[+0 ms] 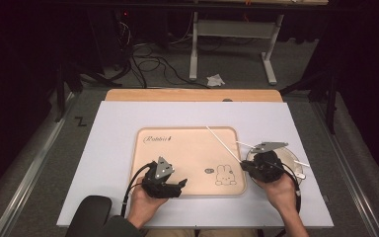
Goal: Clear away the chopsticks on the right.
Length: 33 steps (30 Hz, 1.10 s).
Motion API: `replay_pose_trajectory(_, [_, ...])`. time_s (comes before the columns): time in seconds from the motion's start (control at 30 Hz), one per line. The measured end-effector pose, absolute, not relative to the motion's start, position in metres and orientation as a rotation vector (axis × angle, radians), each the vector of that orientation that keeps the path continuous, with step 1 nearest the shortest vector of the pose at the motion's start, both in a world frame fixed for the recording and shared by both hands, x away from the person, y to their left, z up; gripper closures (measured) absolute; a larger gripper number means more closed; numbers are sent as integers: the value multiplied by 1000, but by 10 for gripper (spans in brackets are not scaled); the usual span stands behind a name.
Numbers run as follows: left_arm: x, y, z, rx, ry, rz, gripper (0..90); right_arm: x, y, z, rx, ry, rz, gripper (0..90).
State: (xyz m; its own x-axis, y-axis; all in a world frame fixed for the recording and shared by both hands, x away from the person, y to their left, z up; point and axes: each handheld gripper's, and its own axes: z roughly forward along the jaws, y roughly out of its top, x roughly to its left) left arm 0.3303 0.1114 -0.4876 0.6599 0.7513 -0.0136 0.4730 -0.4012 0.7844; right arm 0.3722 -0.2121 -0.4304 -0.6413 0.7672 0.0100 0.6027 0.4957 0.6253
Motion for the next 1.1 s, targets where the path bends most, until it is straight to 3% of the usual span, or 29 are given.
replay_pose_trajectory(1.1, [313,120,-488,2080,947,481,286,402,-157,-482,1165,2612,565,848])
